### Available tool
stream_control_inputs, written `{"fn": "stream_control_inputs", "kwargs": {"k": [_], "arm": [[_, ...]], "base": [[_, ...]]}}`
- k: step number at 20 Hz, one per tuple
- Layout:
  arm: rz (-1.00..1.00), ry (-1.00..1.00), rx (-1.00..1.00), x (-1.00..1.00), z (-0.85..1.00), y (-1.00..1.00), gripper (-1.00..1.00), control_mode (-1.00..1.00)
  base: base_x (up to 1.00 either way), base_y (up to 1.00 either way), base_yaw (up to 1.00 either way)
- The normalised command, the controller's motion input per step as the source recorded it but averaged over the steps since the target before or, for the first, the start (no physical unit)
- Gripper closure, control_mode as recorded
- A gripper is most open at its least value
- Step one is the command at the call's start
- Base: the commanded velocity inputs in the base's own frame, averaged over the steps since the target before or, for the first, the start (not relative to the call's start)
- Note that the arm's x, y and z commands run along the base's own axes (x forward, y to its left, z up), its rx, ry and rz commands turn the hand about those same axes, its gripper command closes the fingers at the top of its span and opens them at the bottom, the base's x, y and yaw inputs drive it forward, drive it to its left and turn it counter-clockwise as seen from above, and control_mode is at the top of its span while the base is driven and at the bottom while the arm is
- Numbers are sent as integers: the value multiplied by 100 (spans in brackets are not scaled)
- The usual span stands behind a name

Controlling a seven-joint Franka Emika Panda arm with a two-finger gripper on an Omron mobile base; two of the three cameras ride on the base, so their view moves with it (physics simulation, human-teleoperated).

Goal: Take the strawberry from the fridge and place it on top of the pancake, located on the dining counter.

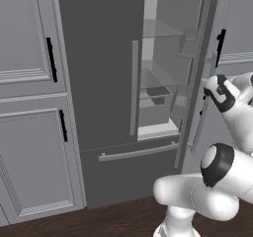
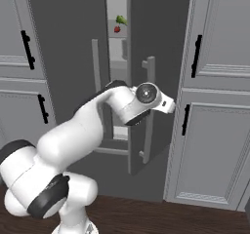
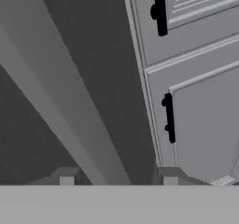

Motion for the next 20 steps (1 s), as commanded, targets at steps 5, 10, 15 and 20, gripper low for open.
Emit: {"fn": "stream_control_inputs", "kwargs": {"k": [5,10,15,20], "arm": [[-1,3,8,-60,5,-89,-100,-100],[-1,2,-7,-77,22,9,-100,-100],[-1,1,-36,-77,21,100,-100,-100],[0,10,-53,-45,21,100,-100,-100]], "base": [[0,0,0],[0,0,0],[0,0,0],[0,0,0]]}}
